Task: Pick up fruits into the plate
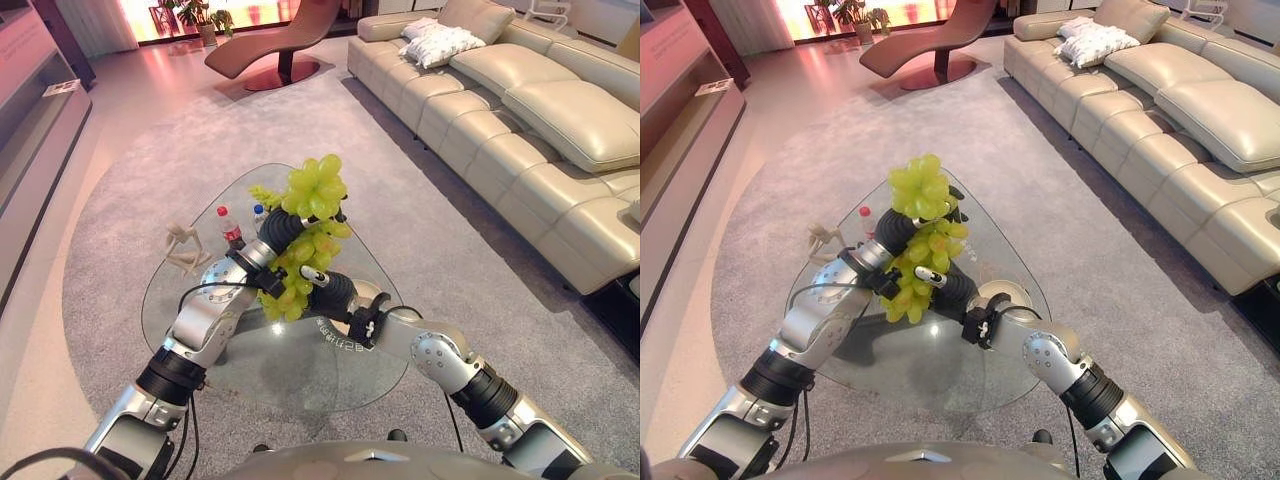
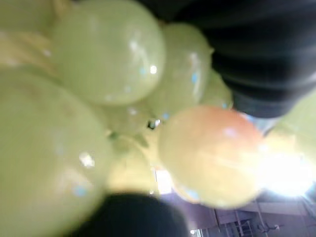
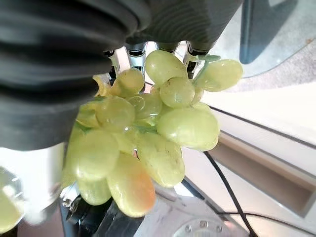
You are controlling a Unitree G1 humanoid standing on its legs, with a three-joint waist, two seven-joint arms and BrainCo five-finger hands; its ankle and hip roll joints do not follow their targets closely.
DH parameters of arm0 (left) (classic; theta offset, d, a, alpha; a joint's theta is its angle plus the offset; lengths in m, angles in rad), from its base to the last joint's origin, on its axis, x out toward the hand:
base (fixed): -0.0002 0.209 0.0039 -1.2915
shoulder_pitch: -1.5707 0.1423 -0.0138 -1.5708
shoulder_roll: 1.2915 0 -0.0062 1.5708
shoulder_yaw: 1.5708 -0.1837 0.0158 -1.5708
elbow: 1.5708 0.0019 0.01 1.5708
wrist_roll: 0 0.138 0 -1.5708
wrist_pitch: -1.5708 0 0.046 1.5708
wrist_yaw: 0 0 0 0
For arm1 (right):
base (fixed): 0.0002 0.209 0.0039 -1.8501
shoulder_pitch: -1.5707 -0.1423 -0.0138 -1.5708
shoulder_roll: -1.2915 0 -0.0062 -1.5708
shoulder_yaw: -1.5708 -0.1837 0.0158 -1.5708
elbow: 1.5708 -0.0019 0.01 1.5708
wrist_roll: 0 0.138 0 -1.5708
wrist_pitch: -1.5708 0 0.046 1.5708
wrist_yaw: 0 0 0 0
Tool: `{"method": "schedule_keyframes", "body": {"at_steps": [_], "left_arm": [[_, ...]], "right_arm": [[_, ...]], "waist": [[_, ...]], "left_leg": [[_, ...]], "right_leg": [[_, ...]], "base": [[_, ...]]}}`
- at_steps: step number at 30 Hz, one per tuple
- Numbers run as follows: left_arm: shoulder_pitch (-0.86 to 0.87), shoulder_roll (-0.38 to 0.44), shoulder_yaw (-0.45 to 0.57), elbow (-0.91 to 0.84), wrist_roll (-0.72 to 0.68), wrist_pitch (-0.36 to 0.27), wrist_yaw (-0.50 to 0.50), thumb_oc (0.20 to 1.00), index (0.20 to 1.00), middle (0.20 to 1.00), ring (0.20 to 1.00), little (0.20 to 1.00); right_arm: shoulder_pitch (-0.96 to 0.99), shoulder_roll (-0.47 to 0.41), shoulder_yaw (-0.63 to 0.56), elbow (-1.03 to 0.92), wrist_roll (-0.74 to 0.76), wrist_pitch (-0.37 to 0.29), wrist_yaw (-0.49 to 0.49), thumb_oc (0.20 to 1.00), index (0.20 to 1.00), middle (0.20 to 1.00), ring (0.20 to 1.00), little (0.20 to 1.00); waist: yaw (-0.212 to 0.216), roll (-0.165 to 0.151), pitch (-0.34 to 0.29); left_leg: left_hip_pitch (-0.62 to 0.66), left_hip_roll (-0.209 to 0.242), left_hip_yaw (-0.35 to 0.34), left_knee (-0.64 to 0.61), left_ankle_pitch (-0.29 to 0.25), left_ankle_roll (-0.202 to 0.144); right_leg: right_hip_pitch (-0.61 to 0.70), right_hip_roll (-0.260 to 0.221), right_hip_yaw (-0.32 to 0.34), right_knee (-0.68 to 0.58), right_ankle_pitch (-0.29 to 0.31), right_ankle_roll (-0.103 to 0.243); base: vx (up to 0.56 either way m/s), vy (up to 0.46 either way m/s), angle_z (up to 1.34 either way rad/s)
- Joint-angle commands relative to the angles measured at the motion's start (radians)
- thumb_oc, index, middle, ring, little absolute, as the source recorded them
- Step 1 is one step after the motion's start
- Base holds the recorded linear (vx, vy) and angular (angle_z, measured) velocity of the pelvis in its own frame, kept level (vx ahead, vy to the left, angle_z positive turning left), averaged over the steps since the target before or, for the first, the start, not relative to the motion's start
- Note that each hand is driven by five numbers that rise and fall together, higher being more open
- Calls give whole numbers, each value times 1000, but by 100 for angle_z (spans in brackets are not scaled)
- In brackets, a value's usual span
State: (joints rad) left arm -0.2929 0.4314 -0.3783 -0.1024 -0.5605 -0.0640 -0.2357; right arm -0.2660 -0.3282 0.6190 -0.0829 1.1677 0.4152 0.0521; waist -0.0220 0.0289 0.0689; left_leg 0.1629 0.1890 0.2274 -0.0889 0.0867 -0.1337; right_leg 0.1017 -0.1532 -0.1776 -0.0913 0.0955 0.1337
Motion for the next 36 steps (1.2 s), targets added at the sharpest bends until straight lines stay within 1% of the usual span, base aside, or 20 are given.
{"method": "schedule_keyframes", "body": {"at_steps": [1,7,11,18,22,23,24,29,36], "left_arm": [[-108,-34,-110,6,-20,-19,-28,200,200,200,200,200],[-109,-46,-125,9,-24,-9,-29,200,200,200,200,200],[-103,-49,-130,6,-20,-4,-25,200,200,200,200,200],[-99,-49,-128,3,-18,-8,-22,200,200,200,200,200],[-99,-49,-119,1,-52,13,-3,200,200,200,200,200],[-98,-50,-116,3,-53,14,-7,482,482,482,482,482],[-93,-49,-112,2,-58,20,-15,1000,1000,1000,1000,1000],[-86,-33,-110,-3,-56,33,-54,1000,1000,1000,1000,1000],[-69,2,-71,14,-120,54,-88,1000,1000,1000,1000,1000]], "right_arm": [[-88,165,54,-115,74,-41,89,200,200,200,200,200],[-94,173,57,-117,47,-55,95,200,200,200,200,200],[-90,172,57,-120,29,-78,97,200,200,200,200,200],[-85,163,49,-132,32,-82,96,200,200,200,200,200],[-82,161,43,-133,32,-85,97,200,200,200,200,200],[-80,161,39,-133,31,-84,98,200,200,200,200,200],[-79,162,37,-133,34,-85,98,200,200,200,200,200],[-76,145,24,-149,53,-95,100,200,200,200,200,200],[-58,116,-28,-130,51,-133,100,200,200,200,200,200]], "waist": [[7,-39,-6],[4,-39,-7],[4,-38,-6],[1,-36,-3],[2,-35,-3],[2,-35,-3],[2,-35,-4],[2,-33,-3],[3,-28,-2]], "left_leg": [[-29,-9,-8,18,-34,34],[-30,-8,-7,19,-34,35],[-29,-7,-6,19,-34,35],[-27,-5,-4,20,-33,34],[-27,-6,-6,19,-32,34],[-27,-6,-6,18,-32,34],[-29,-6,-7,19,-32,34],[-29,-7,-9,19,-31,34],[-33,-7,-11,22,-30,33]], "right_leg": [[36,-30,-54,63,-68,-3],[34,-30,-50,64,-68,-2],[34,-31,-50,65,-68,-2],[34,-30,-49,68,-70,-3],[35,-29,-52,67,-69,-3],[36,-29,-52,66,-68,-3],[36,-29,-52,65,-68,-3],[35,-29,-51,67,-69,-4],[32,-31,-53,72,-72,-5]], "base": [[0,0,0],[0,0,0],[0,0,0],[0,0,0],[0,0,0],[0,0,0],[0,0,0],[0,0,0],[0,4,0]]}}
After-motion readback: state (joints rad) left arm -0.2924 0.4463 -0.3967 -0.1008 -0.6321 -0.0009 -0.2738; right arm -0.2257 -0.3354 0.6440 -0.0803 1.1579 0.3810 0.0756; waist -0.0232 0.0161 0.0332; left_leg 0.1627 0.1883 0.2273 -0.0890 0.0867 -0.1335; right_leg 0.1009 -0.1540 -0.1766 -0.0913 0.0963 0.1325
